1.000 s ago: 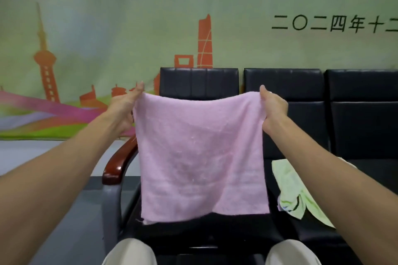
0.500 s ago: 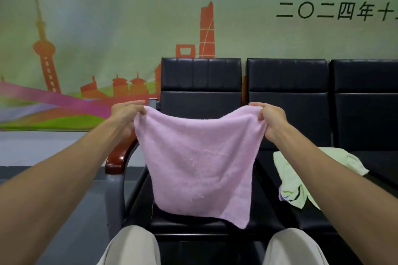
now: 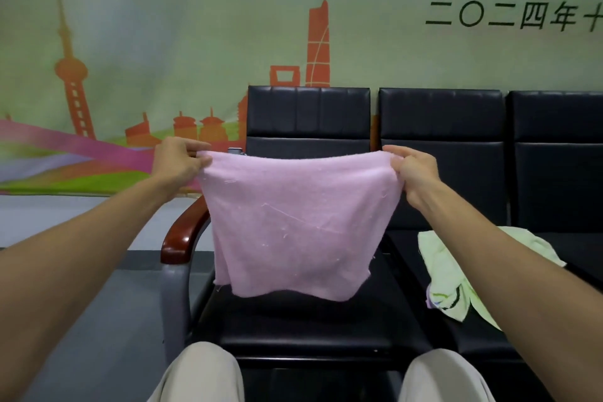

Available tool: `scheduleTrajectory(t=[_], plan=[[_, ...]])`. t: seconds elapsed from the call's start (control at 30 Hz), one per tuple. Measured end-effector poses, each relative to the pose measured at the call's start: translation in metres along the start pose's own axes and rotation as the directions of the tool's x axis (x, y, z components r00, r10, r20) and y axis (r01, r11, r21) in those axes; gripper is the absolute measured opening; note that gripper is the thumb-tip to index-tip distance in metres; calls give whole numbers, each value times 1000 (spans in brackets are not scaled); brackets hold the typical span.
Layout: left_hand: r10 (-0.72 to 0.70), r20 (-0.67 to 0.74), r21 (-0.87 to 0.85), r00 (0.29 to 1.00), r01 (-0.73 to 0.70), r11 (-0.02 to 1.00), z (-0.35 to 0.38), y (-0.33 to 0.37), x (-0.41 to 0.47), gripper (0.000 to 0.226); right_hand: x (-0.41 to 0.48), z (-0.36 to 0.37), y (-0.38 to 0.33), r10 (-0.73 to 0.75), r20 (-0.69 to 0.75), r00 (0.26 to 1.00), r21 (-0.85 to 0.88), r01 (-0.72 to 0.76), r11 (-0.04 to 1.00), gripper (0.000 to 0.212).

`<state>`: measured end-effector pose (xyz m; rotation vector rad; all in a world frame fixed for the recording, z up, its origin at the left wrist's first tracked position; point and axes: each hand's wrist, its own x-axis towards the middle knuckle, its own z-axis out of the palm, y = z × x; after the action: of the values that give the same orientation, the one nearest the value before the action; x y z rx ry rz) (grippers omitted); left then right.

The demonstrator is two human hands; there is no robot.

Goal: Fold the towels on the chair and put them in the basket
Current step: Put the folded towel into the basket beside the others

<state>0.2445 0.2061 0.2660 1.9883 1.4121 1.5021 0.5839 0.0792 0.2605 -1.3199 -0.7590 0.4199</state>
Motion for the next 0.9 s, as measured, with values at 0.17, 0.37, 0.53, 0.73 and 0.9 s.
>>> scheduleTrajectory(t=[0.17,0.37,0.53,0.73,0.9], plan=[[159,-77,253,984,-135,958,2,13,-4,22,1,-1,-1,-191,-114,975,-190,168,967,34],[102,-145,246,984,-64,967,5,23,-5,24,2,-11,0,-233,-203,951,-259,177,949,24],[75,-87,241,993,-52,969,10,25,-12,23,2,-19,8,-247,-224,943,-287,178,941,15],[41,-91,153,995,-27,988,17,25,-20,17,2,-18,12,-248,-229,941,-317,169,933,16],[30,-32,189,999,-23,982,20,23,-30,35,-1,-20,13,-200,-201,959,-320,129,939,32]])
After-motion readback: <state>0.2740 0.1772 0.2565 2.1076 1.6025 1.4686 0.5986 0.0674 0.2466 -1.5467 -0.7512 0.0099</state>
